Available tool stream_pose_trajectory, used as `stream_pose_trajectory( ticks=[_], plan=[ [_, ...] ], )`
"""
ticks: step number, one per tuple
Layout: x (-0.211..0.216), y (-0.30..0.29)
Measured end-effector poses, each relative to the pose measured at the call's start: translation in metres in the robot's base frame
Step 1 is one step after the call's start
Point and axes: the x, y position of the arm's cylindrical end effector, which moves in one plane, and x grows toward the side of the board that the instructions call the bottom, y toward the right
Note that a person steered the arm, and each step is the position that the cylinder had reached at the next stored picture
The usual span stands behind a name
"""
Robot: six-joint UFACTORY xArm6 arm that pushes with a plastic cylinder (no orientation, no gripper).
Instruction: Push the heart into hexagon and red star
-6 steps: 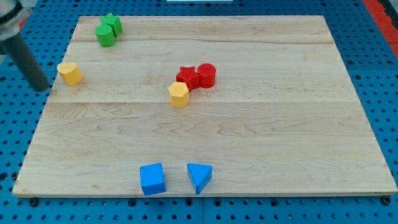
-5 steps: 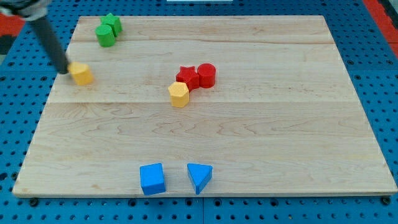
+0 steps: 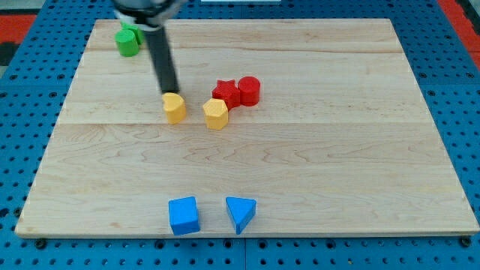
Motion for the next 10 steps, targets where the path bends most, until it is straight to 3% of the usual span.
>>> stream_pose_trajectory(
  ticks=[1,2,3,4,5,6,7,8,9,10],
  plan=[
    [-0.009,0.008],
    [-0.052,-0.059],
    [-0.064,-0.109],
    [-0.008,-0.131],
    [0.061,-0.056],
    [0.041,-0.007],
    [0.034,-0.012],
    [0.009,-0.092],
    [-0.027,-0.133],
    [-0.098,-0.201]
  ],
)
